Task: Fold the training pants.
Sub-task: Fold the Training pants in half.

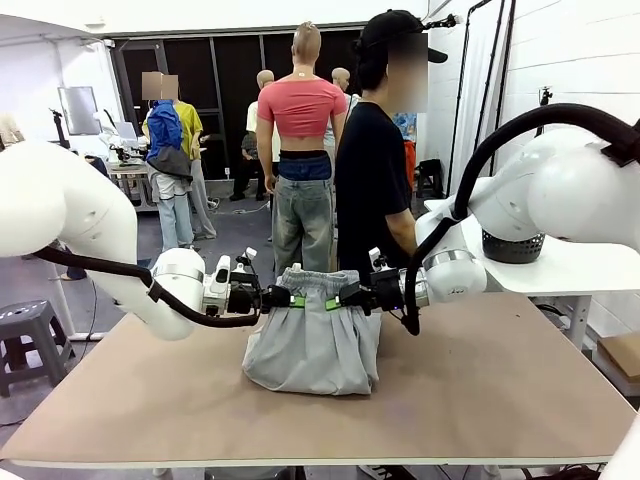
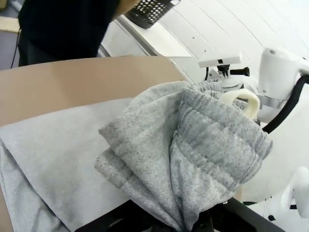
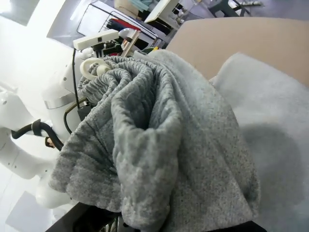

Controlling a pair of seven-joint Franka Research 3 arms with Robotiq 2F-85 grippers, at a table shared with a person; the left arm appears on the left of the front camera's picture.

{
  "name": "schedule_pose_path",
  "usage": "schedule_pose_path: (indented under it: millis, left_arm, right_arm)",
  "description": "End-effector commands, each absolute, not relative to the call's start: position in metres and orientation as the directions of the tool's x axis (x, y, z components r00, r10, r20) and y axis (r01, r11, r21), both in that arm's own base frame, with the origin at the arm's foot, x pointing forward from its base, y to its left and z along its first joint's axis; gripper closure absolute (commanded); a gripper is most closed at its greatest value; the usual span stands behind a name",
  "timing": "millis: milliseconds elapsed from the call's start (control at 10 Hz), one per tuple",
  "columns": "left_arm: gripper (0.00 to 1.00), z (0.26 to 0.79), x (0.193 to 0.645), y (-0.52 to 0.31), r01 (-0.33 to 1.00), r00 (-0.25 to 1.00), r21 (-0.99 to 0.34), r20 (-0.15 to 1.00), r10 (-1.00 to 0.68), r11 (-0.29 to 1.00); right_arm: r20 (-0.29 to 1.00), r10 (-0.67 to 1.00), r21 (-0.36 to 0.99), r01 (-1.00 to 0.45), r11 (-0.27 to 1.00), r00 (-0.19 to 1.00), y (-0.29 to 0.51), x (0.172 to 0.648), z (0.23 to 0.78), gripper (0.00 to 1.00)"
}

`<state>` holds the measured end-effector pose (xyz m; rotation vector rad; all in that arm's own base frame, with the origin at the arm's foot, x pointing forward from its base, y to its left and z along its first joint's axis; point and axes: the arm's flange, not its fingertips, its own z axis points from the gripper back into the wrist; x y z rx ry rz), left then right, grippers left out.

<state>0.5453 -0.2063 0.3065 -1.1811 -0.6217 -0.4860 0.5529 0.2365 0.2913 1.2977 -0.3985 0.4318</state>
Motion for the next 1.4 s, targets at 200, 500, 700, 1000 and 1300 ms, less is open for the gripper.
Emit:
schedule_pose_path:
  millis: [200,500,700,1000,1300]
  left_arm:
    - [1.0,0.288,0.573,-0.197,0.551,0.809,-0.755,0.587,-0.008,0.354]
    - [1.0,0.266,0.583,-0.195,0.516,0.833,-0.78,0.553,0.003,0.353]
    - [1.0,0.26,0.587,-0.191,0.5,0.84,-0.788,0.542,0.022,0.358]
    - [1.0,0.256,0.597,-0.187,0.488,0.842,-0.789,0.538,0.038,0.372]
    - [1.0,0.249,0.602,-0.187,0.449,0.86,-0.802,0.507,0.051,0.394]
  right_arm:
    - [0.412,0.018,0.873,-0.401,0.277,0.911,0.232,0.587,0.267,1.0]
    - [0.367,-0.006,0.885,-0.347,0.312,0.93,0.223,0.602,0.253,1.0]
    - [0.343,-0.022,0.891,-0.318,0.325,0.939,0.219,0.609,0.246,1.0]
    - [0.342,-0.045,0.888,-0.307,0.342,0.939,0.216,0.623,0.241,1.0]
    - [0.314,-0.062,0.884,-0.268,0.383,0.947,0.211,0.631,0.231,1.0]
